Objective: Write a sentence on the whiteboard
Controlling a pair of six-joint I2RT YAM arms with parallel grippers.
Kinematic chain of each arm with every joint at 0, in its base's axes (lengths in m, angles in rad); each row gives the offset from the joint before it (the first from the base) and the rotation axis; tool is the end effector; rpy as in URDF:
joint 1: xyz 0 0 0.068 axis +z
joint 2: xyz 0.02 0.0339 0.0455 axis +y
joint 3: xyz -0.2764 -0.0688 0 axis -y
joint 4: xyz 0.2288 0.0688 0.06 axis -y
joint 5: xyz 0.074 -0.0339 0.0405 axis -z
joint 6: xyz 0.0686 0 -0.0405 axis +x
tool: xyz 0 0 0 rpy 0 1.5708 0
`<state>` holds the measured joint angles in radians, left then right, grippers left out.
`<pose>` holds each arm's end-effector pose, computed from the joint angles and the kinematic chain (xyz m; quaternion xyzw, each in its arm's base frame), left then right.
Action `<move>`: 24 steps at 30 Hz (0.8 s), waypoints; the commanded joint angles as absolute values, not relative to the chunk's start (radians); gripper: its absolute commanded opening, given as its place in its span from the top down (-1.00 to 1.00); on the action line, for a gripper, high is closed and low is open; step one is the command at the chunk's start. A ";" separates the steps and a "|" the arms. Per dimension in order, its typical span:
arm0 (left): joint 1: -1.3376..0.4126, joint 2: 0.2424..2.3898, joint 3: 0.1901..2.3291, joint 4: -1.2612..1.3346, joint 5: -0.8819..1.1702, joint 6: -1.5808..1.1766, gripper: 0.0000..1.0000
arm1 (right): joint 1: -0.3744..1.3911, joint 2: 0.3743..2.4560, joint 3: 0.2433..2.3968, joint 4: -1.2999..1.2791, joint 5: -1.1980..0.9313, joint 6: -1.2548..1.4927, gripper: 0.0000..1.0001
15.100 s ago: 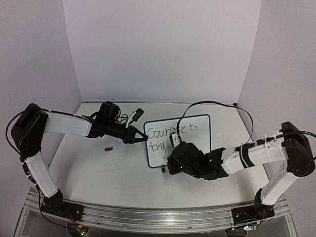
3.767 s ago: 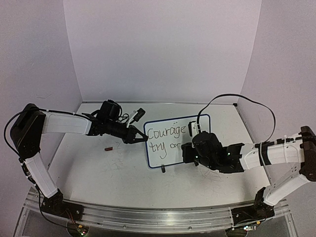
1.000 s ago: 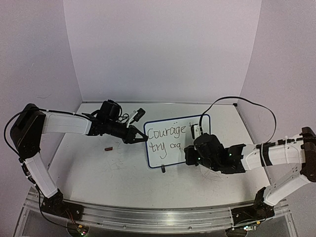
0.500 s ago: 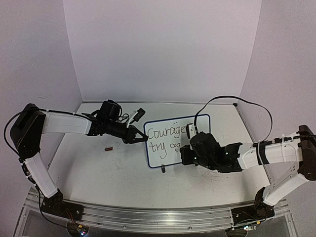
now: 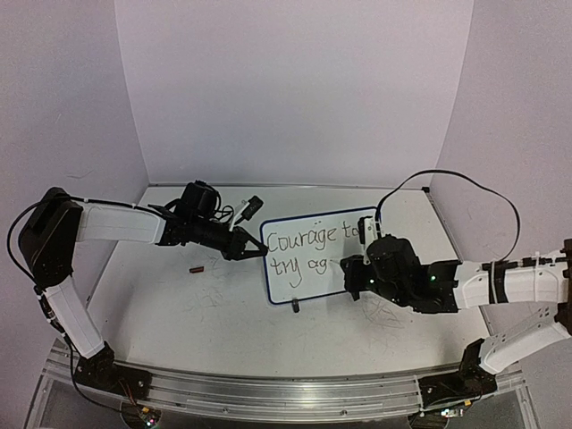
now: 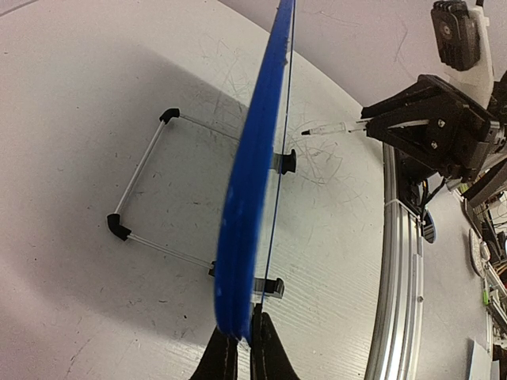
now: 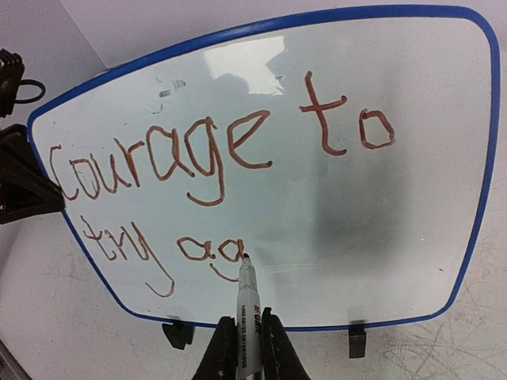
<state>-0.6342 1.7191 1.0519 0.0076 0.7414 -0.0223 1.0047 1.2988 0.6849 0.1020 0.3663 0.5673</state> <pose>0.2756 -0.2602 0.2161 0.4041 0.7501 -0.4402 0.2833 0.1750 0.2296 0.2294 -0.0943 0.8484 0.2403 0.4622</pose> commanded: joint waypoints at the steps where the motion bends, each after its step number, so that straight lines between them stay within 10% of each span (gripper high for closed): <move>1: -0.643 1.709 1.041 -0.058 0.719 0.032 1.00 | 0.995 1.327 0.718 0.096 0.422 0.579 1.00; 24: -0.643 1.709 1.042 -0.060 0.719 0.035 1.00 | 0.968 1.372 0.761 0.123 0.412 0.529 1.00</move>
<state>-0.6342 1.7191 1.0519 0.0074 0.7410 -0.0220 0.9733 1.3571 0.7181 0.0913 0.4030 0.5508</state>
